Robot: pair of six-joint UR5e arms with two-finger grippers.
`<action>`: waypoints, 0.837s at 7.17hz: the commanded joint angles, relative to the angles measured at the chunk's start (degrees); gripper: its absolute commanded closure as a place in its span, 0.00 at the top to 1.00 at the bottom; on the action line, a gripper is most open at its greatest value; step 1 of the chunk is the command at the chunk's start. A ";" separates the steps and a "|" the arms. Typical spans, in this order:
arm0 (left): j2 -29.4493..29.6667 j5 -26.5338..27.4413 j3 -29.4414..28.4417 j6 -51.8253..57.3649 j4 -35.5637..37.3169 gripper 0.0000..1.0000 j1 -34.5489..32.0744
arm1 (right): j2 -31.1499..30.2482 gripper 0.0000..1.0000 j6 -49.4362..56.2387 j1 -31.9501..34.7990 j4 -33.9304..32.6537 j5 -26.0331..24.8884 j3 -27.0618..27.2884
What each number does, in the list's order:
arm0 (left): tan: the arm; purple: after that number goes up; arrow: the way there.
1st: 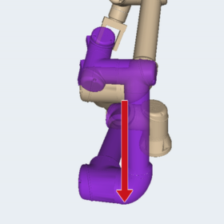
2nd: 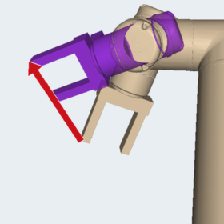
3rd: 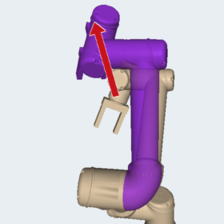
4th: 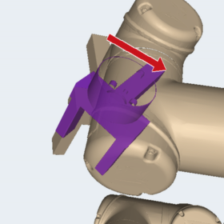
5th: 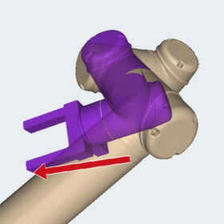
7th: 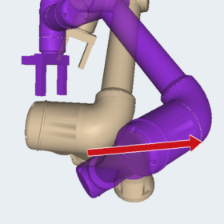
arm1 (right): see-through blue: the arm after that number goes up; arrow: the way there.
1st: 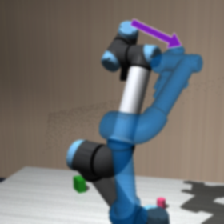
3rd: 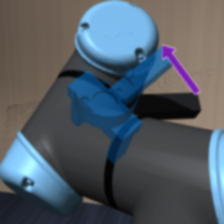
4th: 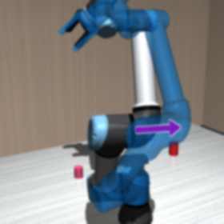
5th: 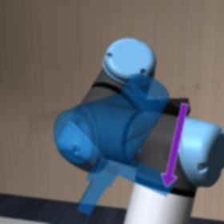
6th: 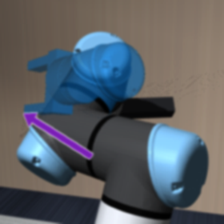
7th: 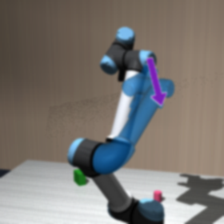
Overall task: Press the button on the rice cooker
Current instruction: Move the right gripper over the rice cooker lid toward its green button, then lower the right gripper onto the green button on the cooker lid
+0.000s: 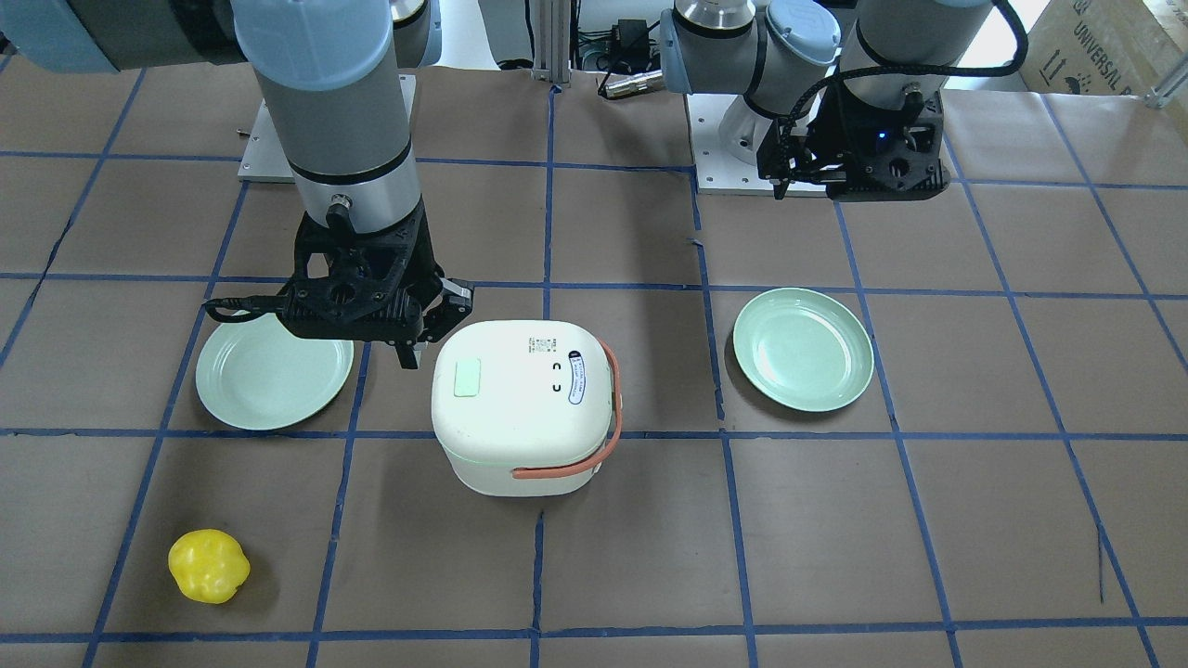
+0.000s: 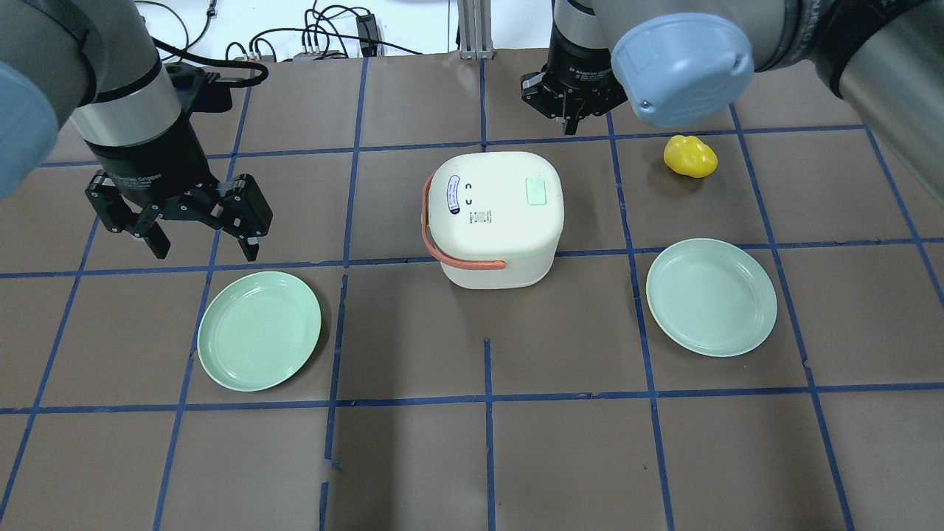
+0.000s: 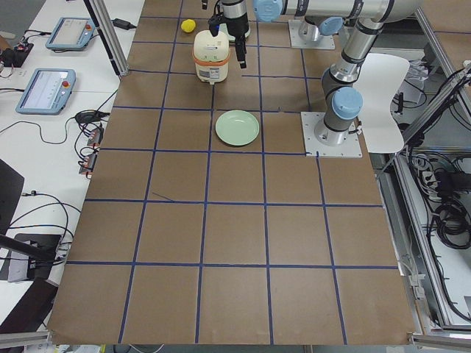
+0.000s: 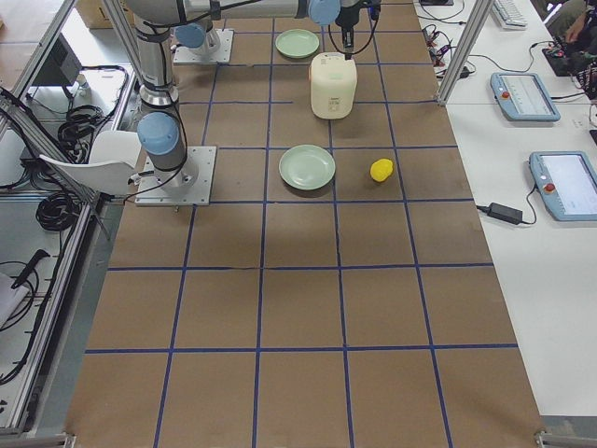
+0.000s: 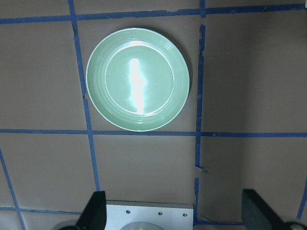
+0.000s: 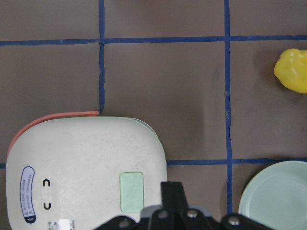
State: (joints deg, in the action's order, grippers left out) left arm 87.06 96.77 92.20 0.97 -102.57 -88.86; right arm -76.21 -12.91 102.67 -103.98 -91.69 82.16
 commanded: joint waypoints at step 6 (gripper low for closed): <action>0.04 0.00 0.00 0.00 0.00 1.00 0.00 | 3.96 0.10 -1.24 2.54 0.35 0.81 3.00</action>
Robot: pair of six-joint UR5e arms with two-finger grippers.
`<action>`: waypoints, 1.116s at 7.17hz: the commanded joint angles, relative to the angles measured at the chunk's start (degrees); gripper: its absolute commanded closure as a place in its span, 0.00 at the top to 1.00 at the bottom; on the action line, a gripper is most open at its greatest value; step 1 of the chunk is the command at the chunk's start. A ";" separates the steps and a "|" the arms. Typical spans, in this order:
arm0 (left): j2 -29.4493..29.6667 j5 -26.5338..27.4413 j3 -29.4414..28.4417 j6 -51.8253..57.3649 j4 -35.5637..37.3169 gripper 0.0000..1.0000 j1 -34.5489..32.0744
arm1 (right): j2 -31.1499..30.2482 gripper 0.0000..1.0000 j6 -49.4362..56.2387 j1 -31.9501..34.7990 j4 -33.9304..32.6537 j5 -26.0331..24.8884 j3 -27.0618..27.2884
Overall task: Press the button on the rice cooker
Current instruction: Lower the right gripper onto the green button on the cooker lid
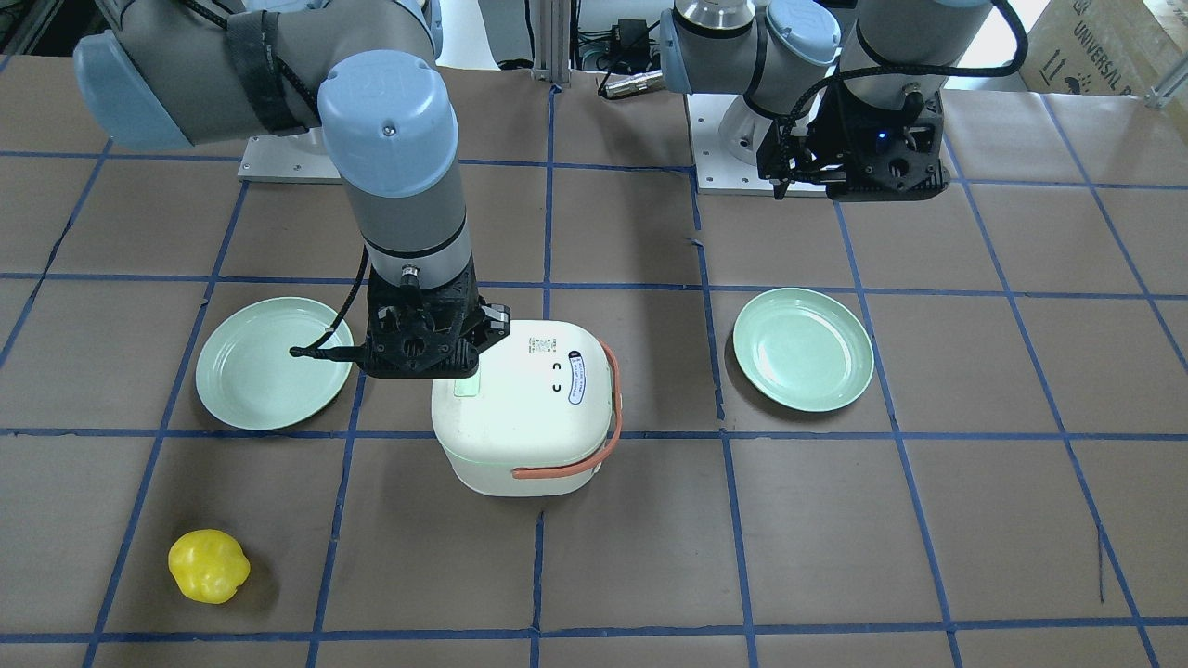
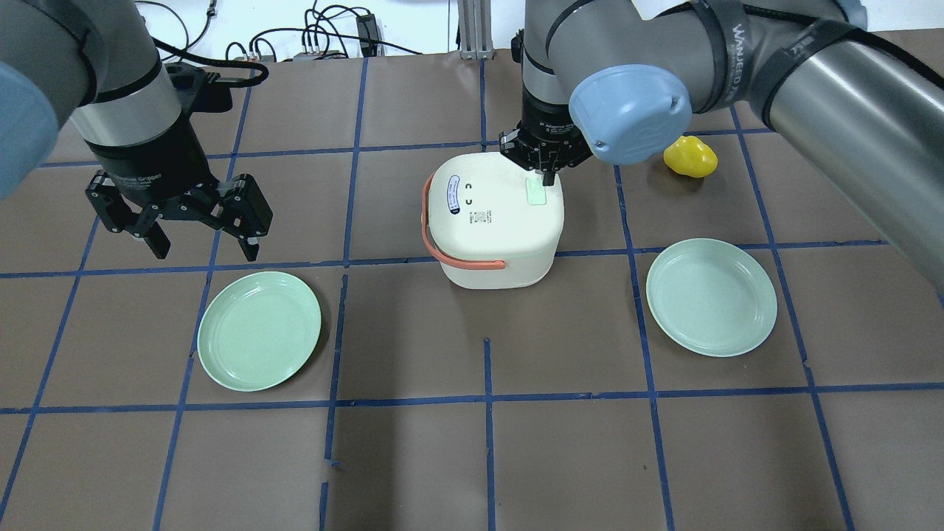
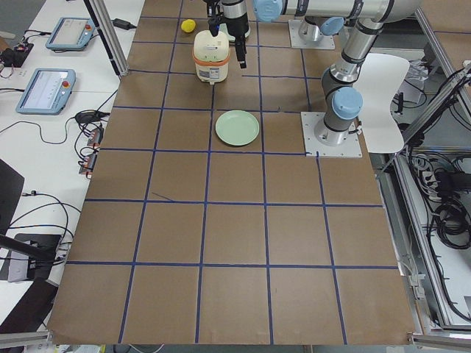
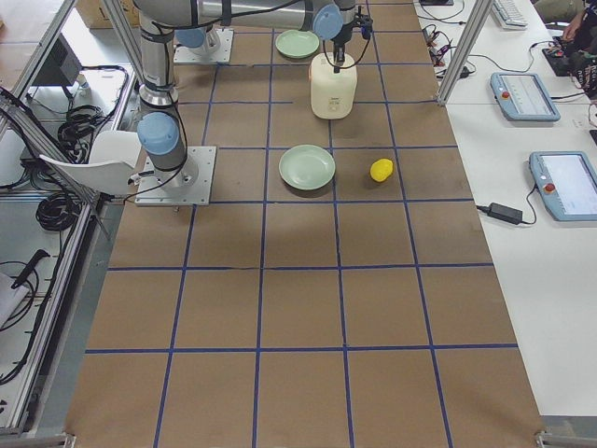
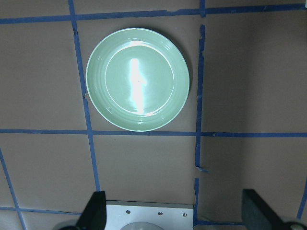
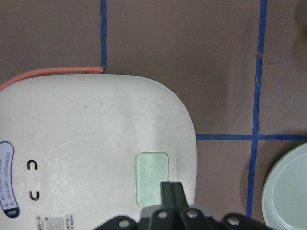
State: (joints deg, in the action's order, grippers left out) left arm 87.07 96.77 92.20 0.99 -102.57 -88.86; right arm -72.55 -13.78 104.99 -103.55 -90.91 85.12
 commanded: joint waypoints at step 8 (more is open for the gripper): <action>-0.06 0.00 0.00 -0.02 0.00 1.00 0.00 | 2.33 0.13 -0.81 0.31 -1.65 0.03 0.13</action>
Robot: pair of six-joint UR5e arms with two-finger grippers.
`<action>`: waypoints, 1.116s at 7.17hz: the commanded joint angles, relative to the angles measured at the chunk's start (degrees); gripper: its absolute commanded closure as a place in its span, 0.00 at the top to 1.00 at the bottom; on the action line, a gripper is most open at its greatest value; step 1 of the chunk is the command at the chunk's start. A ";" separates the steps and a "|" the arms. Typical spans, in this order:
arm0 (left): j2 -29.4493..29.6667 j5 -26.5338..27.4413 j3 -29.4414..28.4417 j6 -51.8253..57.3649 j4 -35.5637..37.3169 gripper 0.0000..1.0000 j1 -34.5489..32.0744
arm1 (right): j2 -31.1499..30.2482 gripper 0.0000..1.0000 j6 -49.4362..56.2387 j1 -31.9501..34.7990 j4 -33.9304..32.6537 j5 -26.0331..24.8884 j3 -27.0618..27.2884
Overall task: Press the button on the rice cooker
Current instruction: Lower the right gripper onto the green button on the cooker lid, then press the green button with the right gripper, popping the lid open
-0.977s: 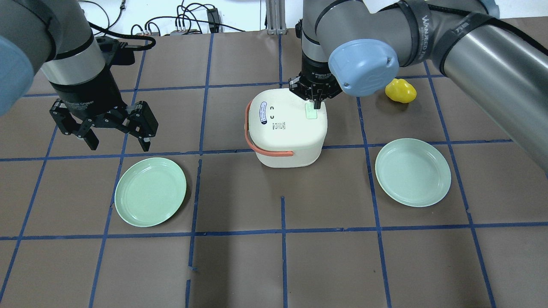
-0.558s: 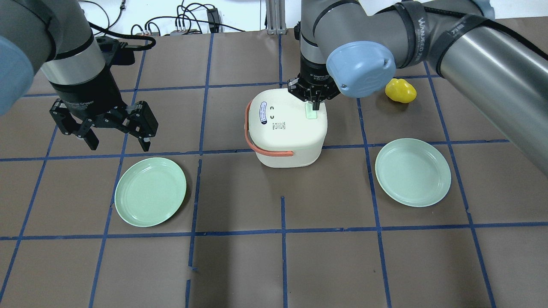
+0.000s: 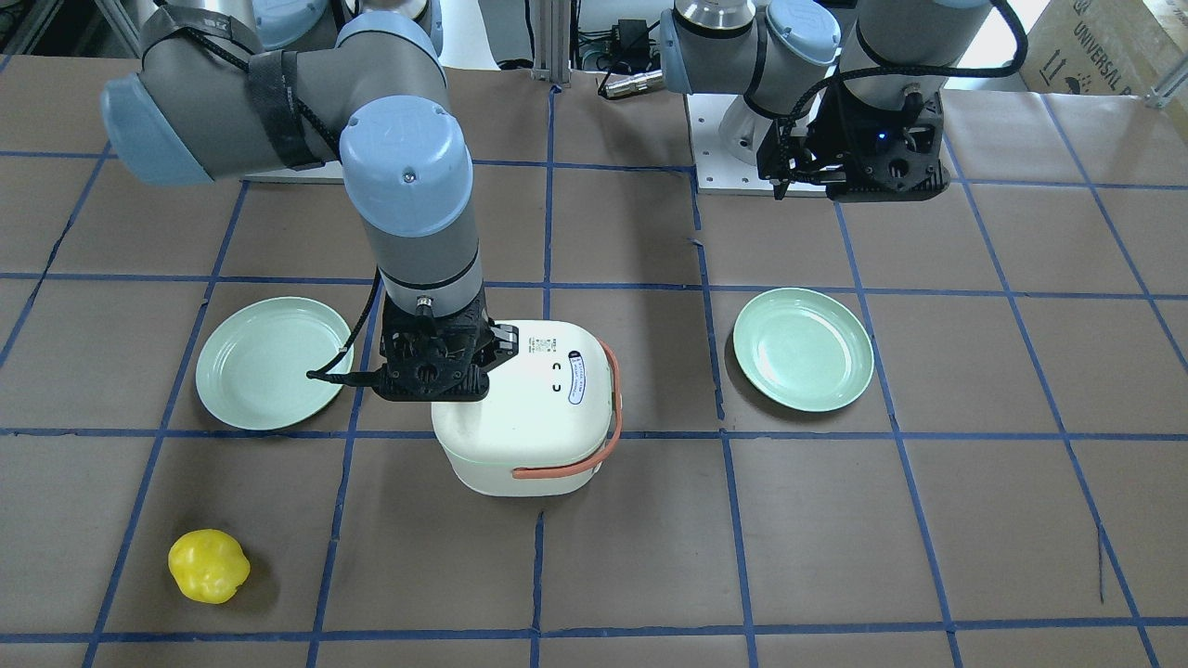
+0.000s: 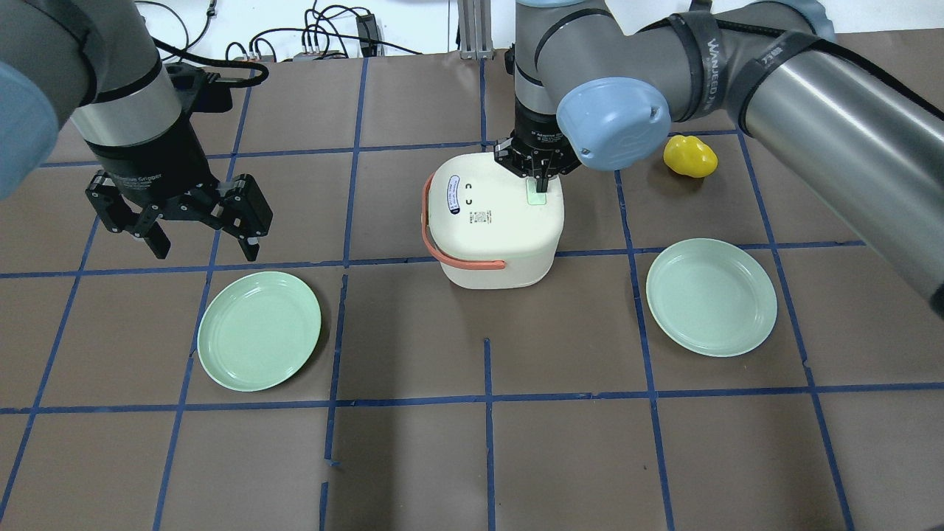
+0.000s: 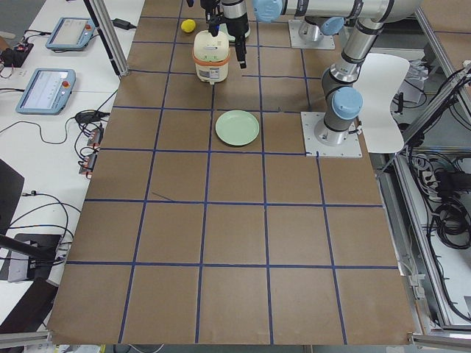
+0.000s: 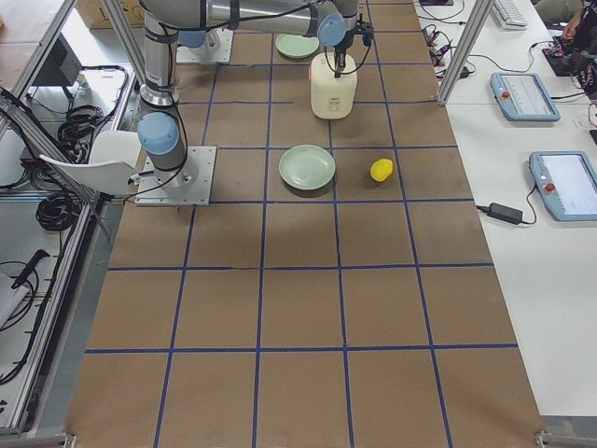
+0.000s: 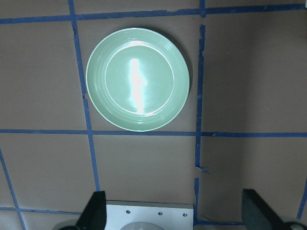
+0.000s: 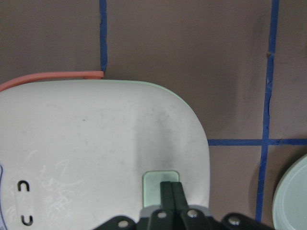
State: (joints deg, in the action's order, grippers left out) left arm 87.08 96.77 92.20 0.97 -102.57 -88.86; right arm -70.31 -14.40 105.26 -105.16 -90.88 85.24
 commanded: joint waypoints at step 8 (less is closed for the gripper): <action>0.01 0.00 0.00 0.00 0.00 1.00 0.00 | -4.30 1.00 -0.90 0.13 15.92 1.40 -11.57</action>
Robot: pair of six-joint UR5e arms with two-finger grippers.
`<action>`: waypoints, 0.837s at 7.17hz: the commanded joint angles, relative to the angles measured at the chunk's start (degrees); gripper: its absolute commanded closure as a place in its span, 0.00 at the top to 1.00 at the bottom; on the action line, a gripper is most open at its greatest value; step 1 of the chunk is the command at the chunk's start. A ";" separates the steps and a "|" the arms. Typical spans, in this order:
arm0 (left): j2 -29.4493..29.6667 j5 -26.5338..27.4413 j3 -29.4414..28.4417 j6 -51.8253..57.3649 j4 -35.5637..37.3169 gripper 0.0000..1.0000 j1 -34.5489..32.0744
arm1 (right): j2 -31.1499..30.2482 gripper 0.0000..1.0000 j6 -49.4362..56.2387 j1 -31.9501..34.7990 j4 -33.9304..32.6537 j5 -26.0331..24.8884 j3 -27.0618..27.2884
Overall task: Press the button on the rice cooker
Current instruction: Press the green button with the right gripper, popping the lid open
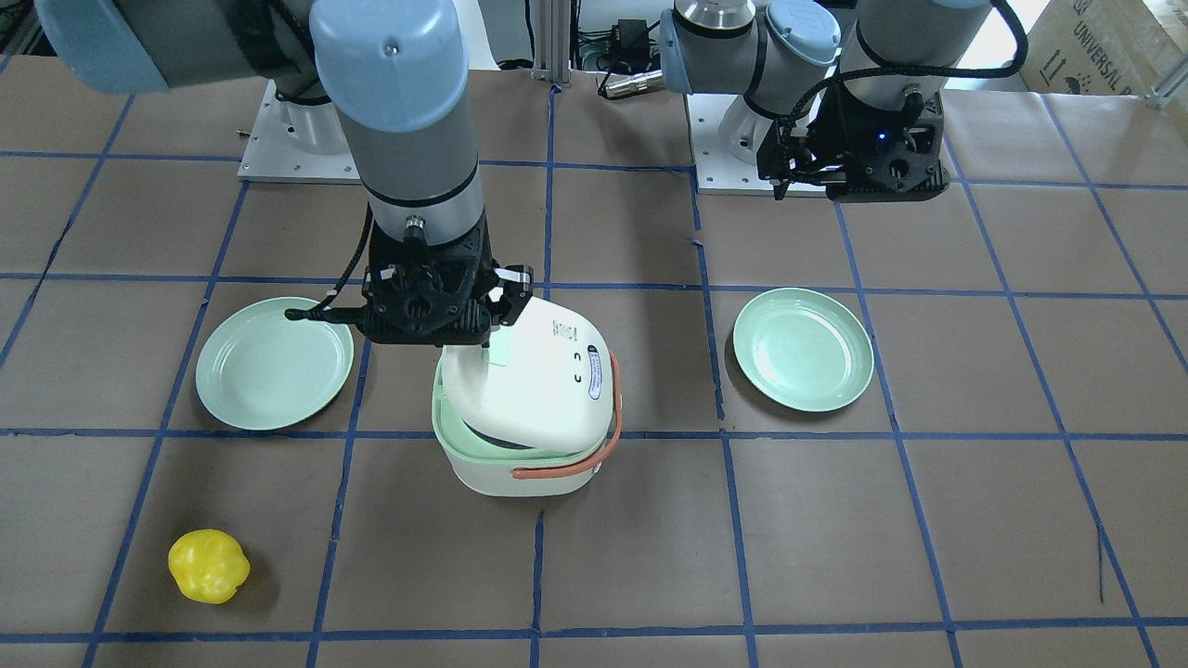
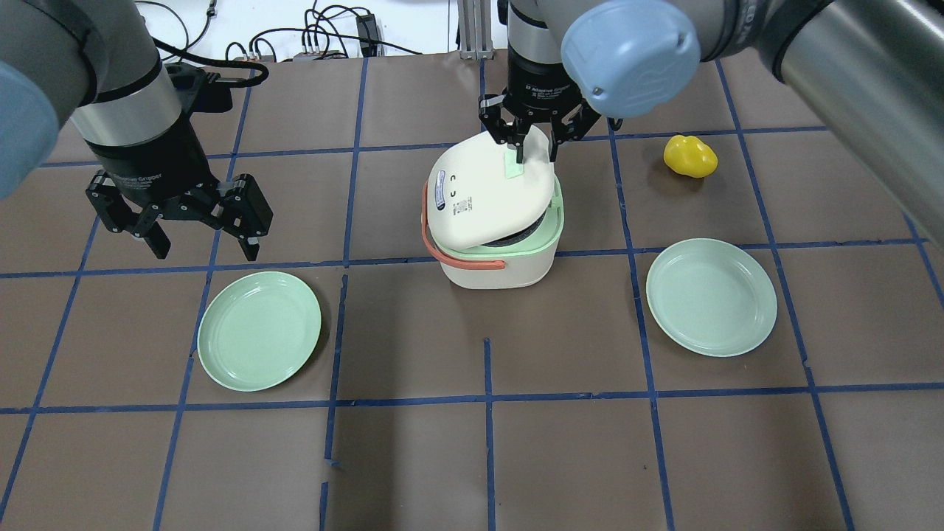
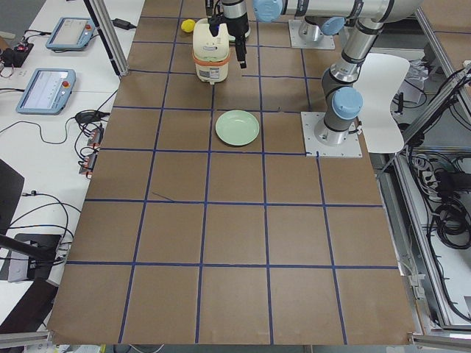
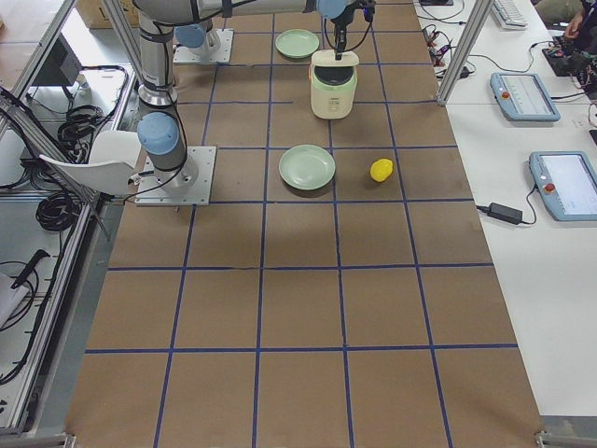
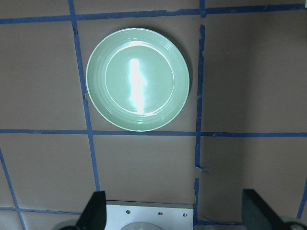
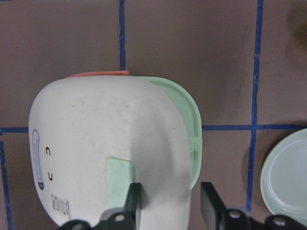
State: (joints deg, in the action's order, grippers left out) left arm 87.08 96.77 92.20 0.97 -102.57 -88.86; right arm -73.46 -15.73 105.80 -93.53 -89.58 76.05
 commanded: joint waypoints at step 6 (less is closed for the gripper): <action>-0.07 0.00 0.00 0.08 0.00 1.00 0.00 | -7.39 1.00 2.97 -2.78 7.13 -0.16 -2.84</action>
State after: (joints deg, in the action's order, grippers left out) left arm 87.04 96.77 92.20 0.99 -102.57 -88.88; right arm -80.18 -14.29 104.38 -86.51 -89.62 73.08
